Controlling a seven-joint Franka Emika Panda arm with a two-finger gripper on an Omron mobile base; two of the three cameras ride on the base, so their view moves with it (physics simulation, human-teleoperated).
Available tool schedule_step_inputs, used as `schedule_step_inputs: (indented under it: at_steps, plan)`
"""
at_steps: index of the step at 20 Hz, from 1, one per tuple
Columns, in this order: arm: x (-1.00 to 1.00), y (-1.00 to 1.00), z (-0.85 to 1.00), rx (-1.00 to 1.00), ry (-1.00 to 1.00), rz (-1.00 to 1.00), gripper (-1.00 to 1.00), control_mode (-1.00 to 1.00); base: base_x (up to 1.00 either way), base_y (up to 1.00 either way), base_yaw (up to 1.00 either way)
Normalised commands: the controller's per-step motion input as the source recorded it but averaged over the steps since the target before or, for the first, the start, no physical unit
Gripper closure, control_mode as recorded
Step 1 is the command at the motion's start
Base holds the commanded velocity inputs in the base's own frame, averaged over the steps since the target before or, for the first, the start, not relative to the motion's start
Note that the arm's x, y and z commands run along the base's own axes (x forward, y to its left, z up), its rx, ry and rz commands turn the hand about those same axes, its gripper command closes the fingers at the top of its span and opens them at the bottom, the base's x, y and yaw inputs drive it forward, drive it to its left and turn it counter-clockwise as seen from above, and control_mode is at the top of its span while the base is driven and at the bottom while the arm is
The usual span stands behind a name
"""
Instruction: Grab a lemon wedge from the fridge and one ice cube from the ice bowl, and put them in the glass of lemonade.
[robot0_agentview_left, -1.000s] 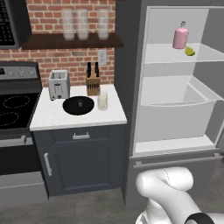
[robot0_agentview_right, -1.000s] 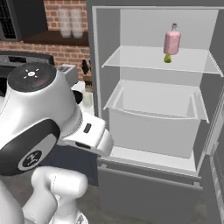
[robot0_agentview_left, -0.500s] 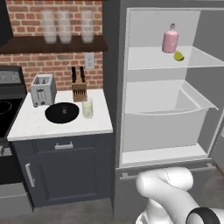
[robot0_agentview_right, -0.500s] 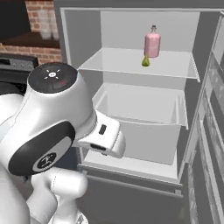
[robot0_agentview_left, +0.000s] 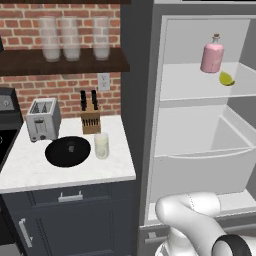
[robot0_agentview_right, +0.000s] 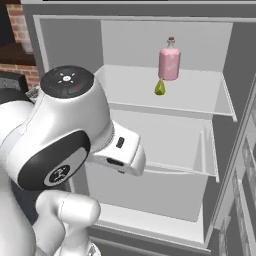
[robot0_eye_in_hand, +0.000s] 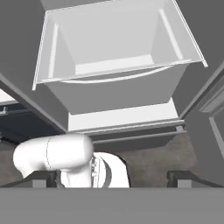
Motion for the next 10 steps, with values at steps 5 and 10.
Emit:
schedule_step_inputs:
  at_steps: [5, 10]
  plan:
    - [0.6, -0.38, 0.36, 0.04, -0.1, 0.0, -1.0, -1.0, 0.0, 0.0, 0.0]
    - [0.98, 0.0, 0.33, 0.0, -0.11, 0.0, -1.0, -1.0, 0.0, 0.0, 0.0]
